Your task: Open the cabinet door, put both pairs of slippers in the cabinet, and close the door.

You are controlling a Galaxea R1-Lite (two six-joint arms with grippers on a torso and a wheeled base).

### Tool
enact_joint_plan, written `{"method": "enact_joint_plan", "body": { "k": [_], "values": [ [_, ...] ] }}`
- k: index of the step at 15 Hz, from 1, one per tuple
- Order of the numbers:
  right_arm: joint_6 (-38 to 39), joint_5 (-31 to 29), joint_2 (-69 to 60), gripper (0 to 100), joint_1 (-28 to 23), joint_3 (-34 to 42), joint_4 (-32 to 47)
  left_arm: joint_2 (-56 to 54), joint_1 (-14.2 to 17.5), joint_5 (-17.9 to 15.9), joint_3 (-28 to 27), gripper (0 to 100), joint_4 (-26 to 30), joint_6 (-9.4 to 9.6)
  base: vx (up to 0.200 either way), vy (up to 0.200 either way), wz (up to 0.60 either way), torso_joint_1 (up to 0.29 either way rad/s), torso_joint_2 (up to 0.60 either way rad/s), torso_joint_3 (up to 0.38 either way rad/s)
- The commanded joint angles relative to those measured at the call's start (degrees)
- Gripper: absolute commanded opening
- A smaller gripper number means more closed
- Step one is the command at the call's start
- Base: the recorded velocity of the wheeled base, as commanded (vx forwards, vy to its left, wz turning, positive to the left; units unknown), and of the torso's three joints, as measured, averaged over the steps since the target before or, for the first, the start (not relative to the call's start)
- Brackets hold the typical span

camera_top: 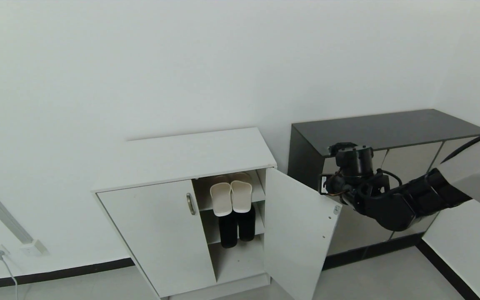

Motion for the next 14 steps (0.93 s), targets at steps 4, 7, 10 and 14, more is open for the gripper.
{"method": "enact_joint_plan", "body": {
  "k": [4,7,10,14],
  "values": [
    [0.15,0.6,6.92,0,-1.76,-4.1,0.08,0.07,0.01,0.02,0.0,0,-0.01,0.07,0.0,0.0,0.0,0.0,0.0,0.0],
    [0.24,1.39,7.8,0,-1.85,-4.1,0.17,0.07,0.01,0.02,0.0,0,-0.01,0.07,0.0,0.0,0.0,0.0,0.0,0.0],
    [0.24,1.39,8.24,0,-1.76,-4.1,0.17,0.07,0.01,0.02,0.0,0,-0.01,-0.02,0.0,0.0,0.0,0.0,0.0,0.0],
    [0.32,1.39,8.15,0,-0.7,-3.31,0.17,0.07,0.01,0.11,0.0,0,-0.01,-0.02,0.0,0.0,0.0,0.0,0.0,0.0]
  ]
}}
